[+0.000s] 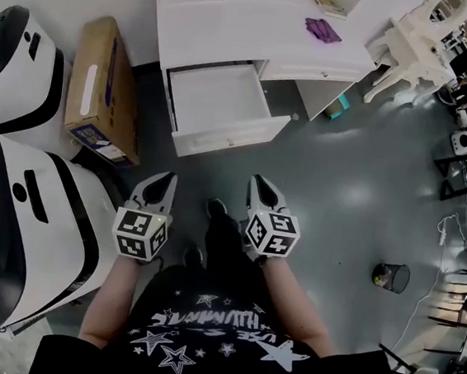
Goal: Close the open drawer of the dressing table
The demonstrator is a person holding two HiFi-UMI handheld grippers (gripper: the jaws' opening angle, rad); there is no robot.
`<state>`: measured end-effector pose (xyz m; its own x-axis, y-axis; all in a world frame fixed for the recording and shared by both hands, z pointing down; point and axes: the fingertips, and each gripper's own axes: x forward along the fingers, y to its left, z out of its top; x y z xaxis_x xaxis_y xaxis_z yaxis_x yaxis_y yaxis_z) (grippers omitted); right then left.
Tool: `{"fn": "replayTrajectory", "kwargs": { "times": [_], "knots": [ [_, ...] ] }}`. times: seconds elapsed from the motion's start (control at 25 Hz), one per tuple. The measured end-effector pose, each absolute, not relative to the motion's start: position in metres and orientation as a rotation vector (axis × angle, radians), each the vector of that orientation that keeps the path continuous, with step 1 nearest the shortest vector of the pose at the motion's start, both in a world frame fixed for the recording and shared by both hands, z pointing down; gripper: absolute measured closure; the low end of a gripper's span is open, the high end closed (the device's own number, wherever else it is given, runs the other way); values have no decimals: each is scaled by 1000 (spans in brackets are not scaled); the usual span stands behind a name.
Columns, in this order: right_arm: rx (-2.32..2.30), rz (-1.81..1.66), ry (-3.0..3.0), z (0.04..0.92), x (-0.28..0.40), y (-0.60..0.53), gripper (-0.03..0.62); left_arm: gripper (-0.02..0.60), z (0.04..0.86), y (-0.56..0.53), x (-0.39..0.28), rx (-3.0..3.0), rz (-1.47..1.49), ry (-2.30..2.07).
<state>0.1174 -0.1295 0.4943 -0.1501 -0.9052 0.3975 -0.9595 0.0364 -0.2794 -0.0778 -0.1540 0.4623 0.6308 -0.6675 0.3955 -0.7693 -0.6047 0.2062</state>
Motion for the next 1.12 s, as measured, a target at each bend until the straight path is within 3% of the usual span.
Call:
{"fn": "replayTrajectory", "kwargs": {
  "times": [0.44,0.72,1.12],
  "knots": [
    [1793,755,-2096,562,120,-204,588,572,500,-209,-69,2386,448,-1221],
    [1626,898,-2059,617,116,-237,514,572,525,-238,-63,2324,485,-1255],
    [1467,998,-2014,677,112,-271,488,572,562,-253,-63,2190,545,-1316]
  ]
}}
